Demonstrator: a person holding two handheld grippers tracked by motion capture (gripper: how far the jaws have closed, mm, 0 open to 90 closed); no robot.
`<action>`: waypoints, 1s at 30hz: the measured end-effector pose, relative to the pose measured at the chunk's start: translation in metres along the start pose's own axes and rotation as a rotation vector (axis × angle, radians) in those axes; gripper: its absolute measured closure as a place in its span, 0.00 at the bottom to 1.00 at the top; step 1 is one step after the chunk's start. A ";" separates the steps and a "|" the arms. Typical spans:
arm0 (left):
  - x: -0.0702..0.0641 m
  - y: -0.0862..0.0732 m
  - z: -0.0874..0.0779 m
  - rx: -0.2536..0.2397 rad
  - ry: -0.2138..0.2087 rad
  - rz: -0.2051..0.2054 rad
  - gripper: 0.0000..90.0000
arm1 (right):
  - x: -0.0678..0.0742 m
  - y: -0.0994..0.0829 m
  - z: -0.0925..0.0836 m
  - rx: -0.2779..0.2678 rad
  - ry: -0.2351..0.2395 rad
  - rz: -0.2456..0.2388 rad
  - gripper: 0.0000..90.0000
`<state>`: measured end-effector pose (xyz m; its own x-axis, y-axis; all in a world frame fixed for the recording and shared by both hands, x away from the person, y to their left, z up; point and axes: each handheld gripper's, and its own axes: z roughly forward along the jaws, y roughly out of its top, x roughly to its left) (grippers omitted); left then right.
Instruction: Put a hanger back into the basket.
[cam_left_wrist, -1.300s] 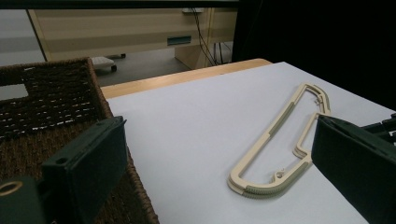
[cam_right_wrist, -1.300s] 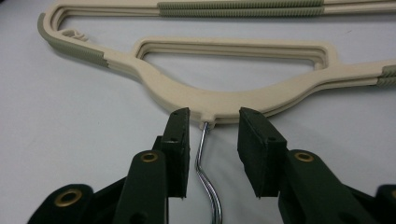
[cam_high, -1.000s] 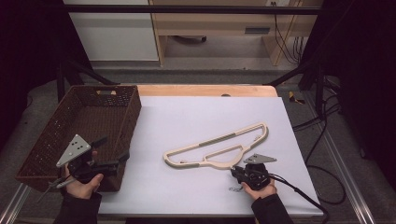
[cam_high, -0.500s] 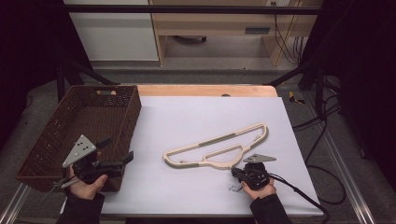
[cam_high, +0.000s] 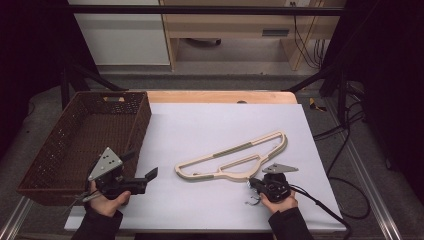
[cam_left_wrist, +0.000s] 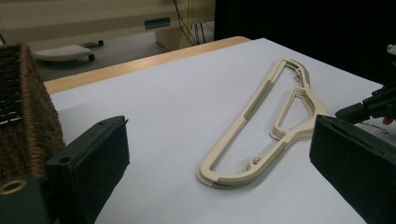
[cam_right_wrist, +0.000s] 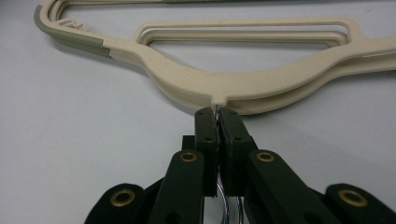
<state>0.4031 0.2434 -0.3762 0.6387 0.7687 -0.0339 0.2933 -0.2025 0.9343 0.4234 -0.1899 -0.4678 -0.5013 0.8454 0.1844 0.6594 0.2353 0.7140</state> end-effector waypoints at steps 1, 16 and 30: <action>-0.003 0.000 0.003 0.005 -0.007 0.000 0.06 | 0.001 0.000 -0.001 0.000 -0.006 -0.004 0.97; -0.073 0.013 0.101 0.201 -0.174 0.136 0.08 | 0.003 0.007 -0.011 -0.020 -0.052 -0.046 0.99; -0.113 0.002 0.188 0.338 -0.260 0.233 0.23 | 0.003 0.012 -0.019 -0.033 -0.053 -0.064 0.99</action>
<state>0.4659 0.0419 -0.4371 0.8590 0.5108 0.0349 0.3083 -0.5704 0.7613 0.4199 -0.1936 -0.4460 -0.5109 0.8536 0.1017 0.6075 0.2748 0.7453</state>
